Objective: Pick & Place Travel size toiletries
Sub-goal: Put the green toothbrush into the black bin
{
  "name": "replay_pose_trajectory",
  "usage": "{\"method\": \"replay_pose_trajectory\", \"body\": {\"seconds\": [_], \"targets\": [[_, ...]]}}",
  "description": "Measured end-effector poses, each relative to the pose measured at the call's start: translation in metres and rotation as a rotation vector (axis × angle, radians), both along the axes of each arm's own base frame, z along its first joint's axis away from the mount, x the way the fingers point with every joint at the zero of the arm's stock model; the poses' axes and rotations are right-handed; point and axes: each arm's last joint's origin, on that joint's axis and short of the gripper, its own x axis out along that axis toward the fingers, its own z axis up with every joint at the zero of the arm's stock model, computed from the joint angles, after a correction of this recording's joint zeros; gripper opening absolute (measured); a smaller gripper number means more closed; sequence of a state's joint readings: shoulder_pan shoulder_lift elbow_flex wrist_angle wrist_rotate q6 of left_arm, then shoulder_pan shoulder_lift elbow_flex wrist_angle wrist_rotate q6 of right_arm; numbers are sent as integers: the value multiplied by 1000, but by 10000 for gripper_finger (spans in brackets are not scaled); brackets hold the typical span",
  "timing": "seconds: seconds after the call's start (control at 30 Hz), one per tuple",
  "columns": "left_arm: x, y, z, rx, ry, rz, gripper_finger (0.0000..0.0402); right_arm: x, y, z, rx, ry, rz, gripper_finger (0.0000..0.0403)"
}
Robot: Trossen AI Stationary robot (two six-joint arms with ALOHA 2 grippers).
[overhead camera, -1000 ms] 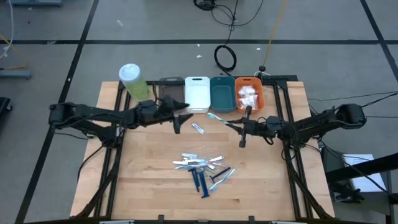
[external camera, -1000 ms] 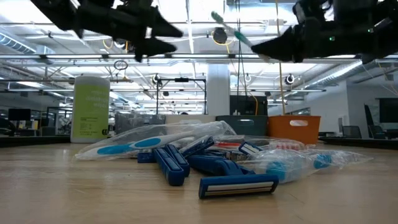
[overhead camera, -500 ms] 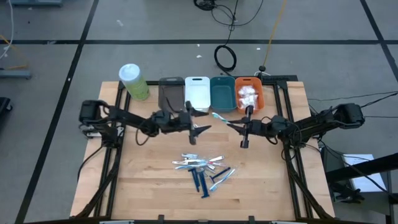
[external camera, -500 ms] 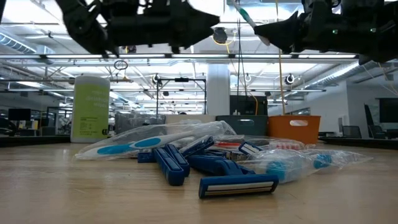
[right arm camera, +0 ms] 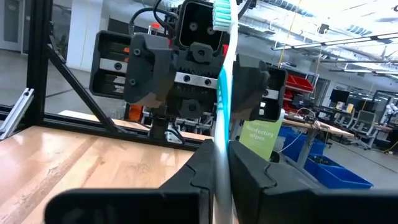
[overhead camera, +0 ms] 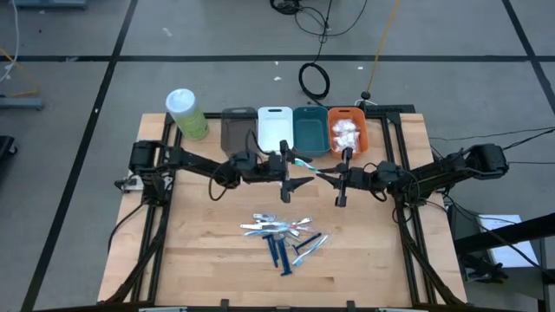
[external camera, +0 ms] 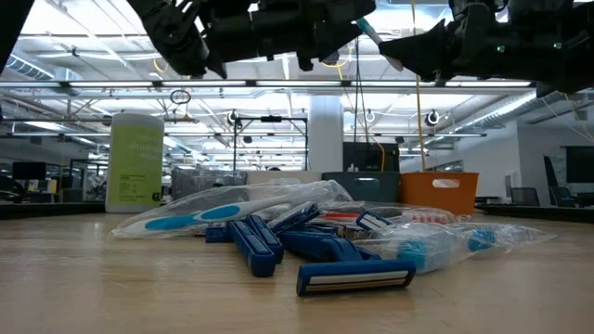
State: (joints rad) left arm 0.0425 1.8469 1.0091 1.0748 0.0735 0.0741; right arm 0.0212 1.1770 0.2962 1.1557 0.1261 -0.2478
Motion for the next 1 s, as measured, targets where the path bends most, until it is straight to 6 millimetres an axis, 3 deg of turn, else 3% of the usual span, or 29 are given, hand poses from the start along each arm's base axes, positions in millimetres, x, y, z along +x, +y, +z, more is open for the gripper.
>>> {"method": "replay_pose_trajectory", "body": {"seconds": [0.17,0.27,0.6,0.8,1.0], "targets": [[0,3,-1,4,9,11,252,0,0,0,-1,0,3,20],[0,4,-1,5,10,15,228,0,1,0,-7,1,26,20],[0,9,-2,3,24,7,21,0,0,-1,-6,14,15,20],[0,11,-2,-75,28,12,19,1,0,-3,14,30,9,38],[-4,19,7,-88,11,67,15,0,-5,-10,93,99,-158,92]]}}
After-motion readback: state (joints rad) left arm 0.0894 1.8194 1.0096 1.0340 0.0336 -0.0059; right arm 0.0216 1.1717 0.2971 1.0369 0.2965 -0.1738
